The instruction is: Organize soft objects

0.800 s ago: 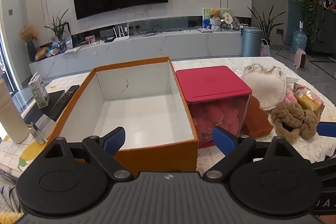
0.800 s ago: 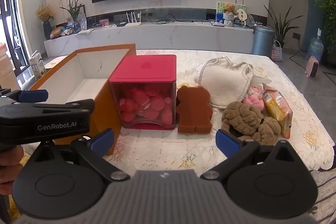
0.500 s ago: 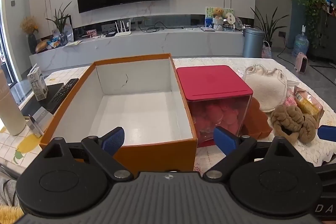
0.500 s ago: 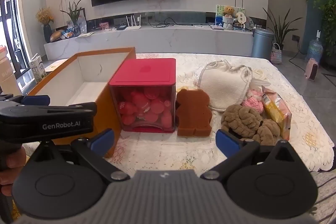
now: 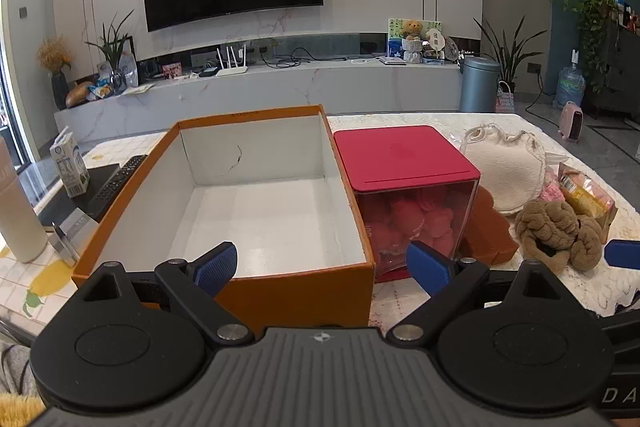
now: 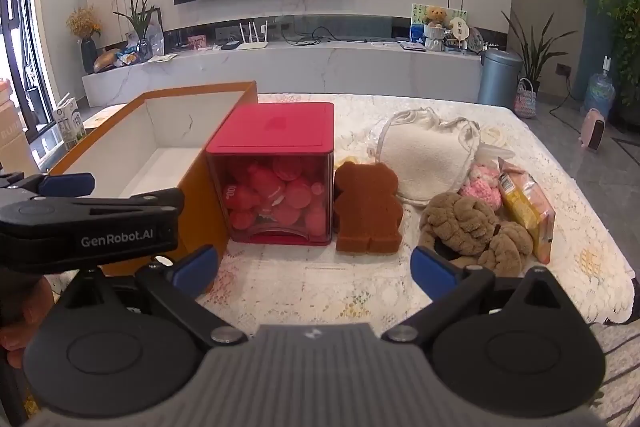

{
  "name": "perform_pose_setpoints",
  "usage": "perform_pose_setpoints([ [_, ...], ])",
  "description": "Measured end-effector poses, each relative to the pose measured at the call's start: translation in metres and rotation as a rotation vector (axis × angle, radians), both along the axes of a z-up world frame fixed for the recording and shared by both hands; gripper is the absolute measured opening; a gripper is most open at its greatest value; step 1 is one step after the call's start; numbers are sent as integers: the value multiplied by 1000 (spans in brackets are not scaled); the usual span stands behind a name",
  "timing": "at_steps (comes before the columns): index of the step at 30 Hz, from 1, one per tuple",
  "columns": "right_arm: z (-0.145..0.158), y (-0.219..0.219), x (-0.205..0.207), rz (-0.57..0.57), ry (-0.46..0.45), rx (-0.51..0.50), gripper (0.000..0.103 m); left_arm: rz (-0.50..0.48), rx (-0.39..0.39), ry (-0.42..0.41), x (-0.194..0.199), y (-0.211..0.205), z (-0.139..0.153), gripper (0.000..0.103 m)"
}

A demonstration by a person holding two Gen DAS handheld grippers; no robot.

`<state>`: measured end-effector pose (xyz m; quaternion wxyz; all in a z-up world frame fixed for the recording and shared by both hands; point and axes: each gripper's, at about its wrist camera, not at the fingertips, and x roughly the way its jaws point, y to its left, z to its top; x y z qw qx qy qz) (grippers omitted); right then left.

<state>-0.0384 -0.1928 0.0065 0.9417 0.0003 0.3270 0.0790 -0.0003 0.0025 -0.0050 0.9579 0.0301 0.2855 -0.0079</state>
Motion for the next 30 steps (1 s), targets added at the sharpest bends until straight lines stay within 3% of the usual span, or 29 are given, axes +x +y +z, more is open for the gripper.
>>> perform_pose_setpoints([
  [30, -2, 3, -1, 13, 6, -15, 96, 8, 32, 15, 1, -4, -4, 103],
])
